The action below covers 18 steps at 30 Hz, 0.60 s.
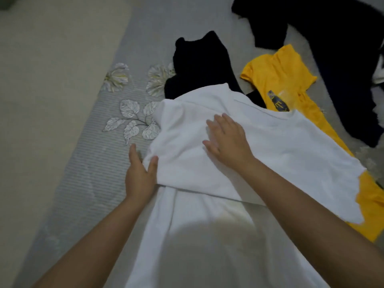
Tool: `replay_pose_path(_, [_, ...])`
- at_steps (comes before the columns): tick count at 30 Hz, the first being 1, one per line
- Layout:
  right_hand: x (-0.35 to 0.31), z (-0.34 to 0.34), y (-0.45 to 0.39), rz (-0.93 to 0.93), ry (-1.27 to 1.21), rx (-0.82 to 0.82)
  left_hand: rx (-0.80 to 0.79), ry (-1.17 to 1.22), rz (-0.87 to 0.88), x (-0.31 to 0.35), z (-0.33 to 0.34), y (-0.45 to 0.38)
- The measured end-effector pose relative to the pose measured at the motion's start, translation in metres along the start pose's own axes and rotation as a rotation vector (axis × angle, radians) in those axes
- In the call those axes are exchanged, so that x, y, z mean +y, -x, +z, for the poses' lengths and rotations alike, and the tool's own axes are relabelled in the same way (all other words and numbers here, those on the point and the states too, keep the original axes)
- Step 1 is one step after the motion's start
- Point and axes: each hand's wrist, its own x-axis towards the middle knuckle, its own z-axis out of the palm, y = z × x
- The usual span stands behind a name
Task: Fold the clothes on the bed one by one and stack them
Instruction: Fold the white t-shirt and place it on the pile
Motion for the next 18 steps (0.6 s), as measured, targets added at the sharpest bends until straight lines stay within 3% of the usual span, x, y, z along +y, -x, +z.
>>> replay_pose_path(5, [-0.061,-0.01,-0.101,-0.007,-0.007,-0.231,-0.032,0.048,0.02,-0.015,-0.008,-0.001])
replay_pose_path(10, [-0.085,-0.003,-0.155,-0.064,-0.111,-0.602,-0.046,0.032,-0.013,-0.037,-0.02,-0.014])
replay_pose_path(12, [-0.09,0.004,-0.164,0.074,-0.428,-0.539,-0.052,0.041,-0.035,-0.042,-0.022,-0.019])
replay_pose_path(14, [-0.092,0.016,-0.169,0.24,-0.737,-0.284,-0.038,0.057,-0.049,-0.044,-0.023,-0.025])
replay_pose_path(16, [-0.093,0.03,-0.172,0.279,-0.792,-0.124,-0.034,0.056,-0.069,-0.048,-0.023,-0.032])
replay_pose_path(18, [-0.096,0.044,-0.172,0.171,-0.725,-0.176,-0.09,-0.008,-0.124,-0.049,-0.024,-0.036])
